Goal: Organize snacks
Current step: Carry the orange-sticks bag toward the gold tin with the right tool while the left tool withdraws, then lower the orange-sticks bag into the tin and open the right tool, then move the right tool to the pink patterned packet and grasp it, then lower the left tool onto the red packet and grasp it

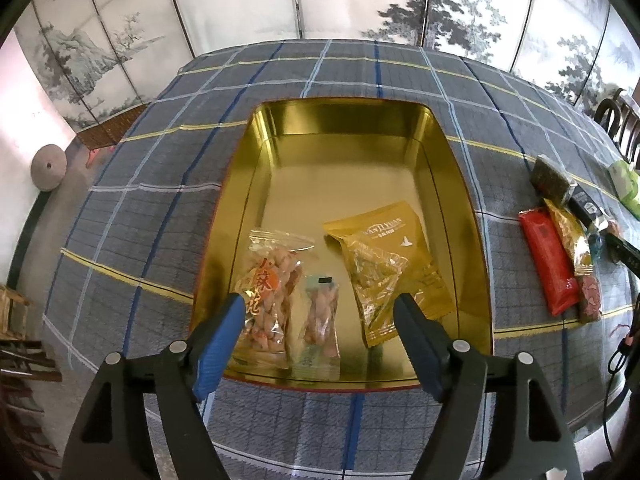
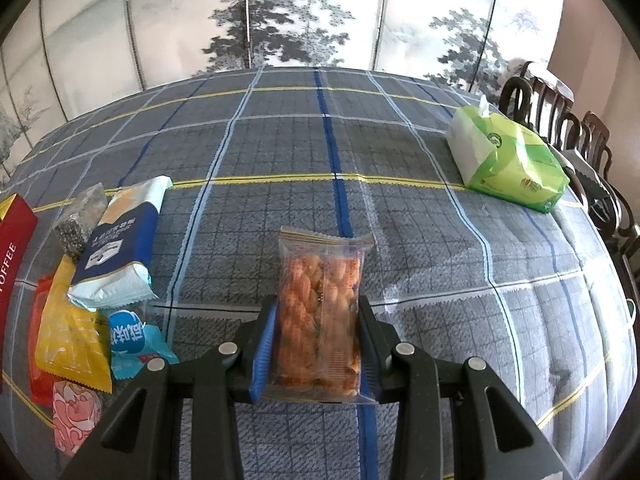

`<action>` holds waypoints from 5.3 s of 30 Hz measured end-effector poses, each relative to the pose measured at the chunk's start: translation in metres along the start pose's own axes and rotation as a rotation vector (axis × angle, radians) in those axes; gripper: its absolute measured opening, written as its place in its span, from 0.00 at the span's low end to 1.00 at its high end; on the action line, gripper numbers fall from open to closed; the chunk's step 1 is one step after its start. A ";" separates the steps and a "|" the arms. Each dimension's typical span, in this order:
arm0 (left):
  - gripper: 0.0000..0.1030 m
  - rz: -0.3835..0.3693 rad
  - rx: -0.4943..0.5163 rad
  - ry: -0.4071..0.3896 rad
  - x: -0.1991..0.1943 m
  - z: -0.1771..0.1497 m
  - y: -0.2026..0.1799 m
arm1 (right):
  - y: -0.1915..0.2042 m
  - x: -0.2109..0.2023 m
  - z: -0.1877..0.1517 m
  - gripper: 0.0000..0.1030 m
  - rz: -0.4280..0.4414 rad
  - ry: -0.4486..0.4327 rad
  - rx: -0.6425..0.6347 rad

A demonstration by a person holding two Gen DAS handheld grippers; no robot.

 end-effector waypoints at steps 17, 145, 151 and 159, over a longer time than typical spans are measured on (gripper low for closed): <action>0.86 0.037 -0.057 -0.067 -0.019 0.008 0.025 | 0.065 -0.058 0.041 0.36 0.114 -0.080 0.008; 0.86 -0.125 0.096 -0.039 -0.021 0.008 -0.158 | 0.146 -0.069 -0.055 0.31 0.257 0.049 -0.181; 0.86 -0.139 0.084 -0.011 -0.012 0.006 -0.173 | 0.127 -0.068 -0.054 0.31 0.227 0.020 -0.166; 0.86 -0.175 0.070 0.023 0.001 0.000 -0.202 | 0.098 -0.061 -0.047 0.30 0.178 -0.036 -0.181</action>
Point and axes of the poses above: each gripper's, at about its wrist camera, not at the fingertips, and x roughly the way its jaws point, y to its left, z to its top, the point moved 10 cm from there along x, roughly the way its jaws point, and after that the axes turned 14 degrees about -y, right-handed, at the moved point
